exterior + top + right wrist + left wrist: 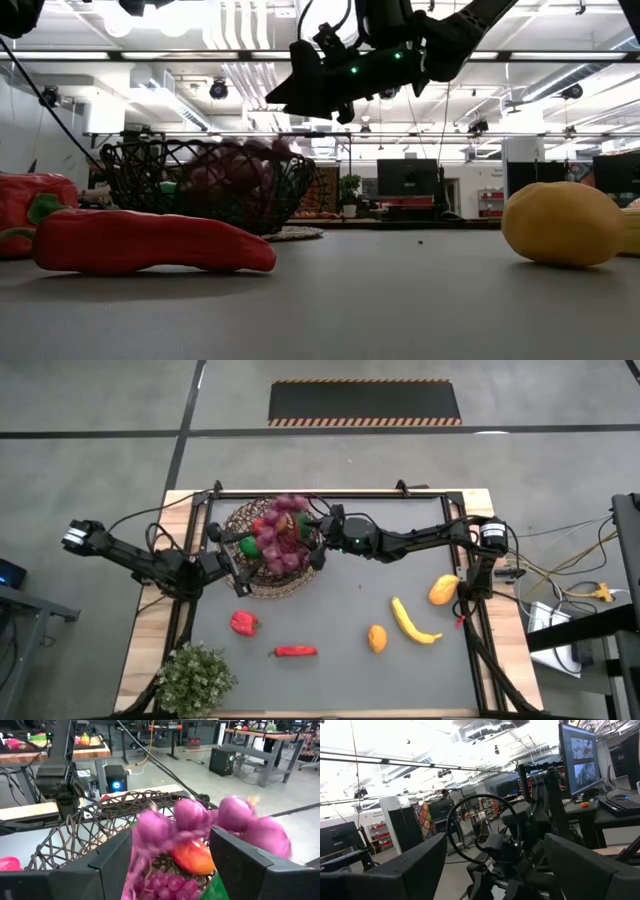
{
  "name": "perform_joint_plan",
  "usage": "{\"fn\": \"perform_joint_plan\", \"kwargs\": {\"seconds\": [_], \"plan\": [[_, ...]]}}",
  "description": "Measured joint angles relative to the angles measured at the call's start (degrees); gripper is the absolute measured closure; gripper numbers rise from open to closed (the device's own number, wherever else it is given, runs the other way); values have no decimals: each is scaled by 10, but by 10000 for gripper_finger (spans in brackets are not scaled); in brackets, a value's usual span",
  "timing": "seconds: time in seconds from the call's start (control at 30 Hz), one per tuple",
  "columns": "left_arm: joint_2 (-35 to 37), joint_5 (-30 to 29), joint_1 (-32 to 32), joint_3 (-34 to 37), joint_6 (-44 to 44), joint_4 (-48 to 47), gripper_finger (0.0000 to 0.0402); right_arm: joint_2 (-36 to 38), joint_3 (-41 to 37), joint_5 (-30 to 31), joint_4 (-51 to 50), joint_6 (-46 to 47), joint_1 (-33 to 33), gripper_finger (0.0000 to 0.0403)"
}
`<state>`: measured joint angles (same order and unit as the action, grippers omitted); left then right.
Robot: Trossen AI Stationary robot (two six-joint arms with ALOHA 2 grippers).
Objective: Build produce basket
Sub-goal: Put the purple garlic into the wire basket
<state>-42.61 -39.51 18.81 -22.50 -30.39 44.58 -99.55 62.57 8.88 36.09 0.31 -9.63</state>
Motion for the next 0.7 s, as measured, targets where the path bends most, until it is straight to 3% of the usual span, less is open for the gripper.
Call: {"fn": "perform_joint_plan", "kwargs": {"seconds": [0.17, 0.37, 0.6, 0.7], "plan": [[-3, 0, 0, 0, 0, 0, 88, 13, 0, 1, -35, -16, 0, 158], [-18, -19, 0, 0, 11, 0, 88, 90, -1, 2, -154, -34, 5, 171], [-40, -143, -1, -1, 40, -2, 90, 193, -42, 10, -264, -45, 47, 179], [-53, -155, -1, -1, 68, -6, 104, 234, -90, 32, -270, -49, 74, 179]]}}
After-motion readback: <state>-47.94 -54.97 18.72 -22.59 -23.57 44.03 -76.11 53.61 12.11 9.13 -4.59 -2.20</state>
